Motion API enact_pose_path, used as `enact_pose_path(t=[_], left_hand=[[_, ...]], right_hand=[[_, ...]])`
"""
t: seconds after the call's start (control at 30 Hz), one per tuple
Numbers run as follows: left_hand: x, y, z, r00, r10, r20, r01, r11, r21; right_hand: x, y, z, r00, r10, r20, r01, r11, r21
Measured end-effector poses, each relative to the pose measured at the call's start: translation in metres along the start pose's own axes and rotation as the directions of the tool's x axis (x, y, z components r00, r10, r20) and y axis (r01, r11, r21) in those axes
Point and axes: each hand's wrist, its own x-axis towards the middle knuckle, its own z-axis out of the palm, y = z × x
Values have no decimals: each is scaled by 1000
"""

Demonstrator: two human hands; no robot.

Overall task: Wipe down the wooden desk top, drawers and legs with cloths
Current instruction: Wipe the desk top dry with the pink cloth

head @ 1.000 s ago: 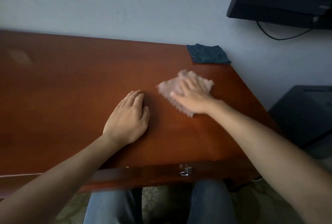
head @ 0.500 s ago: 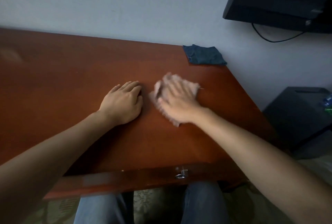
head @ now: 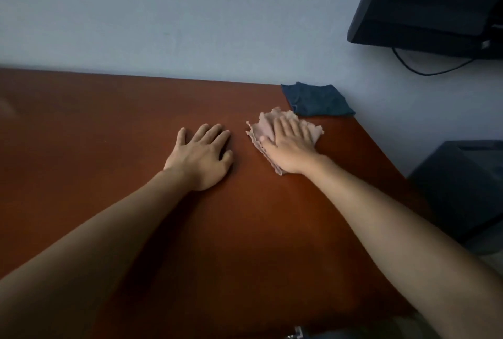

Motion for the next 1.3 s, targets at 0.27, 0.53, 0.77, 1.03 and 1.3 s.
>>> enact_pose_path(t=[0.27,0.53,0.77,1.03,1.3], left_hand=[[8,-6,9,999,-40,-19,40,999,-8],[10,-7,10,999,-30,-16,30,1000,2],[10,-8,7,1000,-28,-7,28,1000,-3],[9,-6,5,999,-32,-16,32,999,-10],[8,-7,8,995,-2,-95,-3,998,-62]], right_hand=[[35,-16,4,999,-43,2,43,999,5],[79,-27,-3,991,-133,20,133,991,-4],[102,-43,-4,957,-286,35,287,958,-5],[148,-48,-11,986,-159,43,158,987,32],[190,-46,-19,998,-59,27,57,994,93]])
